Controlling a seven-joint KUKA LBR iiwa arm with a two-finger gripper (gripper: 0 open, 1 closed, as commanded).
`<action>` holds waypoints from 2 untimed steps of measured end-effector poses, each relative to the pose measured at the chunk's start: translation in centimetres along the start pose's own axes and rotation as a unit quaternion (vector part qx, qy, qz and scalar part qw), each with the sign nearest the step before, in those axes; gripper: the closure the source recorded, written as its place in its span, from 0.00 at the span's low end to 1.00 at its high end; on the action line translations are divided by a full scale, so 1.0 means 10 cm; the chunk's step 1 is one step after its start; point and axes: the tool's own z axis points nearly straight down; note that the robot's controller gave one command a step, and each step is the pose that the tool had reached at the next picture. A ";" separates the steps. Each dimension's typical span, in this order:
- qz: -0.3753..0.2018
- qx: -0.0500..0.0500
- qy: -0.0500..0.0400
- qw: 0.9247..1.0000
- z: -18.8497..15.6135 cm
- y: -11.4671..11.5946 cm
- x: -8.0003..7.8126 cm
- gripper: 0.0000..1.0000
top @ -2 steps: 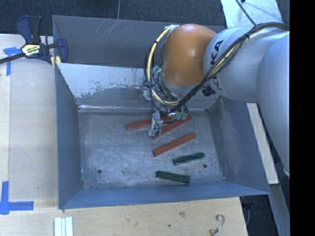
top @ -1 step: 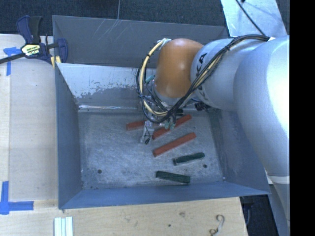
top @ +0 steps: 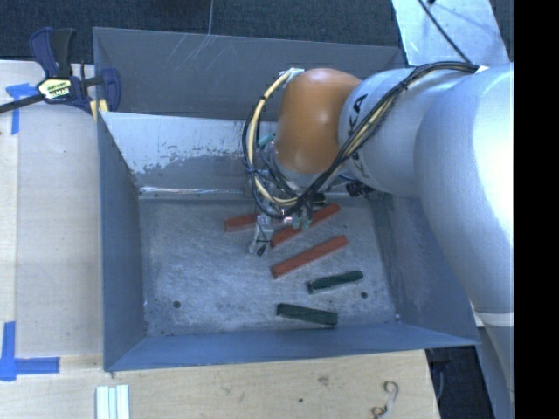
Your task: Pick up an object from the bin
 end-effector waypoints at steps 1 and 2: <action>0.000 0.000 -0.002 1.000 -0.01 0.00 -0.01 1.00; 0.001 0.000 -0.004 1.000 -0.39 0.00 -0.03 1.00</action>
Offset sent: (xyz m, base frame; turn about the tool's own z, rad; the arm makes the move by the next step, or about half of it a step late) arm 0.0000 0.0000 0.0000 0.0000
